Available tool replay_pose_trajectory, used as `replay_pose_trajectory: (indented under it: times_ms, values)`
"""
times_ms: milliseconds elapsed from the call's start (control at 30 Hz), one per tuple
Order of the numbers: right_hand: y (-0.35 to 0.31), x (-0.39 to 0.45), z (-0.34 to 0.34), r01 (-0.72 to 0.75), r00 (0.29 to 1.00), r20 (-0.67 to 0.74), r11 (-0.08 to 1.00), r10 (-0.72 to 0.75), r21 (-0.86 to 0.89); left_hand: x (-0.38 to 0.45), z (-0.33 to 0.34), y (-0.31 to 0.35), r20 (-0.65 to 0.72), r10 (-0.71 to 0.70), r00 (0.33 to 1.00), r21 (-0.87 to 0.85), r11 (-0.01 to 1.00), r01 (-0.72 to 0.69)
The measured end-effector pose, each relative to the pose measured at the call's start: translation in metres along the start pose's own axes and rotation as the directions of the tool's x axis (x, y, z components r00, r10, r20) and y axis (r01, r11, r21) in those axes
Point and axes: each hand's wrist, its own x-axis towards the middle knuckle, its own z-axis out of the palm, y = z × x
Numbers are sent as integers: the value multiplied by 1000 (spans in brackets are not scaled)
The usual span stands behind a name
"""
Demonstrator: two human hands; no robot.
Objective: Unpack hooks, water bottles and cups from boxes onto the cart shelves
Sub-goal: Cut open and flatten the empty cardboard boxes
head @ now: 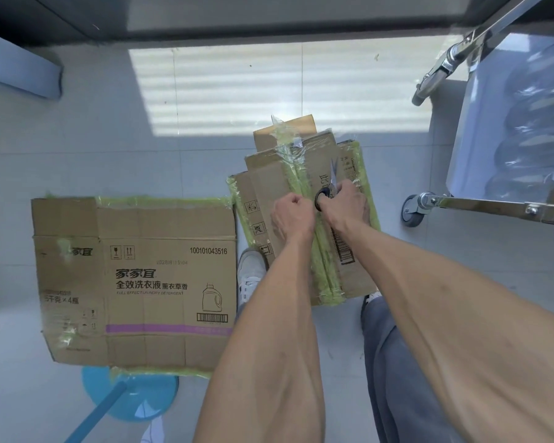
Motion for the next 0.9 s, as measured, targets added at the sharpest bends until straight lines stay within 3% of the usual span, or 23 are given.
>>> replay_pose_trajectory:
  times_ms: [100,200,333,533,900]
  values:
    - [-4,12,0,96,985,-134,990,-110,-107,10,11,-4,-93,-38,995,377,923,71]
    - [-13,24,-3,277,934,-91,862,-345,-425,19,16,-5,-82,-175,981,458,868,193]
    - [-19,37,-15,376,863,20,615,-505,-694,25,23,-13,-104,-131,986,523,836,167]
    - [-26,41,-19,496,757,126,440,-641,-748,23,21,-11,-202,-132,970,402,892,206]
    - [-51,45,-8,526,702,82,437,-707,-729,21,31,-16,-206,-164,965,329,917,226]
